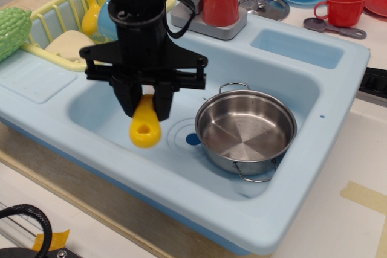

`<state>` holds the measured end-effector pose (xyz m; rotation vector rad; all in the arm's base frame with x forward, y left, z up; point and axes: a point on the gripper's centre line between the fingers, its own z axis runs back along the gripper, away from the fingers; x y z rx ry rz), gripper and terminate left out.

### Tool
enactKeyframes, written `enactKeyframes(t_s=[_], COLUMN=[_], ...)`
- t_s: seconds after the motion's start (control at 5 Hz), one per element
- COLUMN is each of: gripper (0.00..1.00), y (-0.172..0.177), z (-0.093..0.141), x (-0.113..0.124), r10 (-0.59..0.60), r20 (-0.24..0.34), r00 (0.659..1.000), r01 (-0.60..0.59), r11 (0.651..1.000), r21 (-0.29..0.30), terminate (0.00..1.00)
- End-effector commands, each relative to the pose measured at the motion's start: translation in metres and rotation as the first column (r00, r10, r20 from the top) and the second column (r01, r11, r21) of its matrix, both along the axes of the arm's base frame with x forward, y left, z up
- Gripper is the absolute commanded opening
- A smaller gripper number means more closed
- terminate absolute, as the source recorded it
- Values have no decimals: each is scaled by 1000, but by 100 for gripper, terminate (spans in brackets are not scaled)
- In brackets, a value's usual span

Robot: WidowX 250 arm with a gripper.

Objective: Put knife in pot or pan

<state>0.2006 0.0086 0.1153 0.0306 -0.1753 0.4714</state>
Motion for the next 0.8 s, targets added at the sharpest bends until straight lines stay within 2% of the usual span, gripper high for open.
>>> enactKeyframes(t_s=[0.0, 0.2, 0.4, 0.6], gripper=[0, 0, 0, 0], y=[-24, -33, -42, -45], z=[12, 15, 23, 21], x=[8, 15, 19, 34], r10=[28, 16, -27, -70], r20=[145, 221, 273, 310], r00=[989, 975, 962, 948], r01=[-20, -2, 38, 86], r11=[998, 998, 999, 996], r21=[-54, -65, -37, -39], terminate=[0, 0, 0, 0])
